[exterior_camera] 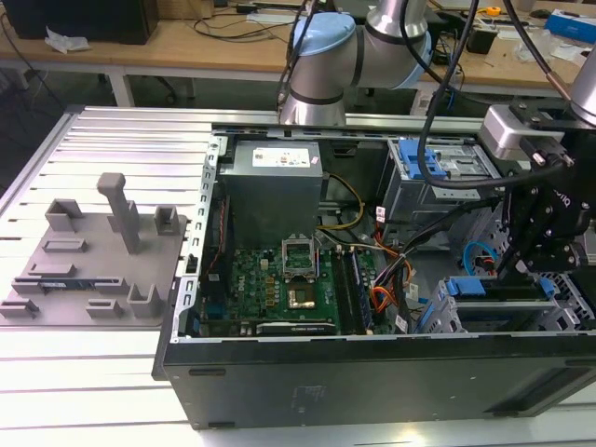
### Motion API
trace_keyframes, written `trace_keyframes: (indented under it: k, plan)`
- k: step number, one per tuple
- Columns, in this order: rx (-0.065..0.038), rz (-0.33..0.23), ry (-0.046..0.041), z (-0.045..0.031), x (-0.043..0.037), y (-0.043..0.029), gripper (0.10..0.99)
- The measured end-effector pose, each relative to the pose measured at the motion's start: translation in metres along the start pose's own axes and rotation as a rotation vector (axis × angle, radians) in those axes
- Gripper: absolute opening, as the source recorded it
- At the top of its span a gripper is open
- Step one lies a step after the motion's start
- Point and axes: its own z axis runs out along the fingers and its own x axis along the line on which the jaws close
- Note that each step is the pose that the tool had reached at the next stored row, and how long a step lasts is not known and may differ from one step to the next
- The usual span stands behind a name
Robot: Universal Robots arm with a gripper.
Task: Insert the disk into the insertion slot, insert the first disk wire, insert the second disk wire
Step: 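Insert the second disk wire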
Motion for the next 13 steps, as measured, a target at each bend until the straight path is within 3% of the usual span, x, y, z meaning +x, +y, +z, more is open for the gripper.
trace_keyframes:
  k: [5,10,13]
  plan:
    - [0.0,0.0,-0.0002,0.0012,-0.0002,-0.0008,0.161]
    - [0.0,0.0,0.0001,0.0102,-0.0007,-0.0009,0.161]
    - [0.0,0.0,-0.0019,0.0105,-0.0006,0.0007,0.227]
